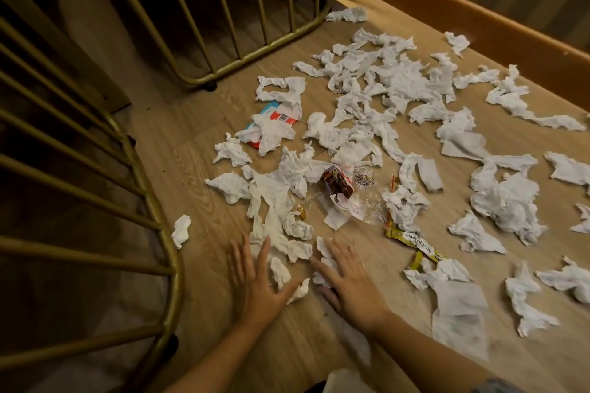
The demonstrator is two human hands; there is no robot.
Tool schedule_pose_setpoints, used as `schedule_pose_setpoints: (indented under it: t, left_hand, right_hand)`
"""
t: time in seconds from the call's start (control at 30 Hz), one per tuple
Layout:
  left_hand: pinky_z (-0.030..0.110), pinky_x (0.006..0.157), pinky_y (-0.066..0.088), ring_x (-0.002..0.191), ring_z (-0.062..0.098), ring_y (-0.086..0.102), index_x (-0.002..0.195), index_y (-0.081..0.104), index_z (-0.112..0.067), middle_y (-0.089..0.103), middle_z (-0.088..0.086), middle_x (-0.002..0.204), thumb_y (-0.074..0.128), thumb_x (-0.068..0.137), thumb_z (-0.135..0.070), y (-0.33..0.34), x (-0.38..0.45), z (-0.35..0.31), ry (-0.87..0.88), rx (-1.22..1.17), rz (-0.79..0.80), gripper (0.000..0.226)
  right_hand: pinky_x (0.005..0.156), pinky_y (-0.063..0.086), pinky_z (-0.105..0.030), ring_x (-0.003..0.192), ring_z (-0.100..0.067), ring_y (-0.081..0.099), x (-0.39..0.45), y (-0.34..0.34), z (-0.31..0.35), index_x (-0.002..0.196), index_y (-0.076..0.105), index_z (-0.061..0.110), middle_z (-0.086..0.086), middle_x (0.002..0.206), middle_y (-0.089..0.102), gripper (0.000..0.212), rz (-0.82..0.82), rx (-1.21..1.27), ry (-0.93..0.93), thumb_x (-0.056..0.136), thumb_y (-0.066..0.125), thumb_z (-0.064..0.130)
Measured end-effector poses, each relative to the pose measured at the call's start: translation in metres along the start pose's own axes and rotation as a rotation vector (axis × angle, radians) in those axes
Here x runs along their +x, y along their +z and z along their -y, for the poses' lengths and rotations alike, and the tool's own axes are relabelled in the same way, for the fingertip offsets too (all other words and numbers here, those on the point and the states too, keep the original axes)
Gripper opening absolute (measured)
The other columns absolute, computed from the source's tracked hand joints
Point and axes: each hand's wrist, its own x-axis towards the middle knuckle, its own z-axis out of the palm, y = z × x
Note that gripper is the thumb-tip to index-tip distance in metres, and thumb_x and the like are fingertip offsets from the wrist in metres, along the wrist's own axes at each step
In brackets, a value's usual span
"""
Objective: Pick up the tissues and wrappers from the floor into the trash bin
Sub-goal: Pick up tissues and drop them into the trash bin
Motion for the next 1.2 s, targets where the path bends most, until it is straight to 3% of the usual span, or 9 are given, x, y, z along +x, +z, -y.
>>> schedule_pose_setpoints:
  t: [0.1,0.27,0.43,0.57,0.73,0.83,0.93,1.03,1.2]
  left_hand:
    - [0.044,0.116,0.012,0.148,0.027,-0.009,0.147,0.026,-0.04,0.001,0.007,0.161,0.051,0.078,-0.071,0.001,0.023,-0.002,0.045,-0.141,0.057,0.079]
    - [0.03,0.103,0.042,0.128,0.009,0.037,0.112,0.063,-0.012,0.051,-0.003,0.13,0.048,0.094,-0.029,0.0,0.032,0.0,0.181,-0.289,0.022,0.028]
    - [0.023,0.084,0.049,0.103,0.017,0.057,0.115,0.059,-0.001,0.055,0.004,0.115,0.05,0.093,0.005,-0.012,0.02,-0.002,-0.172,-0.401,-0.266,0.025]
    - [0.016,0.085,0.045,0.106,0.012,0.055,0.124,0.054,0.004,0.059,0.005,0.115,0.047,0.097,-0.004,-0.04,0.044,0.008,-0.301,-0.442,-0.443,0.029]
    - [0.032,0.069,0.053,0.084,0.02,0.063,0.091,0.067,-0.009,0.066,0.007,0.092,0.051,0.09,-0.048,-0.068,0.09,0.038,-0.442,-0.451,-0.526,0.043]
    - [0.037,0.08,0.05,0.091,0.022,0.054,0.084,0.07,0.002,0.058,0.017,0.107,0.068,0.085,-0.036,-0.06,0.109,0.061,-0.505,-0.23,-0.466,0.038]
    - [0.041,0.106,0.037,0.126,0.034,0.042,0.105,0.068,0.001,0.04,0.021,0.141,0.066,0.089,-0.025,-0.046,0.104,0.069,-0.536,-0.147,-0.328,0.031]
    - [0.041,0.104,0.04,0.127,0.031,0.044,0.121,0.056,-0.004,0.047,0.017,0.138,0.059,0.092,-0.025,-0.039,0.088,0.065,-0.543,-0.196,-0.322,0.036]
    - [0.031,0.088,0.045,0.107,0.012,0.049,0.123,0.056,-0.013,0.056,0.004,0.12,0.055,0.088,0.0,-0.037,0.075,0.053,-0.388,-0.289,-0.381,0.037]
  right_hand:
    - [0.118,0.023,-0.041,0.145,-0.019,0.022,0.002,0.001,-0.003,0.142,0.046,0.022,-0.002,0.155,0.033,0.046,0.007,0.124,-0.017,0.104,0.03,0.043]
    - [0.089,0.048,-0.033,0.109,-0.014,0.049,-0.008,-0.007,-0.013,0.125,0.058,0.014,-0.002,0.119,0.054,0.034,-0.135,0.228,0.086,0.1,0.039,0.027]
    - [0.073,0.047,-0.027,0.088,-0.007,0.051,0.014,-0.021,-0.018,0.114,0.063,0.02,0.007,0.097,0.057,0.033,-0.239,0.331,0.282,0.097,0.045,0.041]
    - [0.07,0.048,-0.024,0.081,-0.005,0.054,0.057,-0.032,0.0,0.099,0.068,0.017,0.006,0.092,0.061,0.012,-0.328,0.376,0.296,0.088,0.069,0.022]
    - [0.089,0.038,-0.019,0.108,-0.015,0.048,0.127,-0.037,0.033,0.117,0.062,0.011,-0.007,0.122,0.052,0.047,-0.181,0.394,0.162,0.076,0.061,-0.011]
    - [0.097,0.026,-0.012,0.125,-0.02,0.045,0.161,-0.025,0.052,0.128,0.057,0.014,-0.006,0.138,0.05,0.051,-0.059,0.414,0.113,0.08,0.065,0.0]
    - [0.119,0.01,-0.034,0.147,-0.016,0.01,0.161,0.002,0.064,0.145,0.04,0.028,0.008,0.158,0.021,0.046,0.091,0.396,0.094,0.099,0.049,0.028]
    - [0.118,-0.014,-0.044,0.147,-0.015,-0.013,0.132,0.024,0.065,0.148,0.031,0.031,0.009,0.159,0.003,0.059,0.252,0.158,-0.086,0.096,0.032,0.06]
    - [0.099,0.044,-0.036,0.118,-0.013,0.04,0.079,0.032,0.052,0.114,0.053,0.024,0.003,0.125,0.047,0.021,0.055,0.29,-0.179,0.096,0.045,0.031]
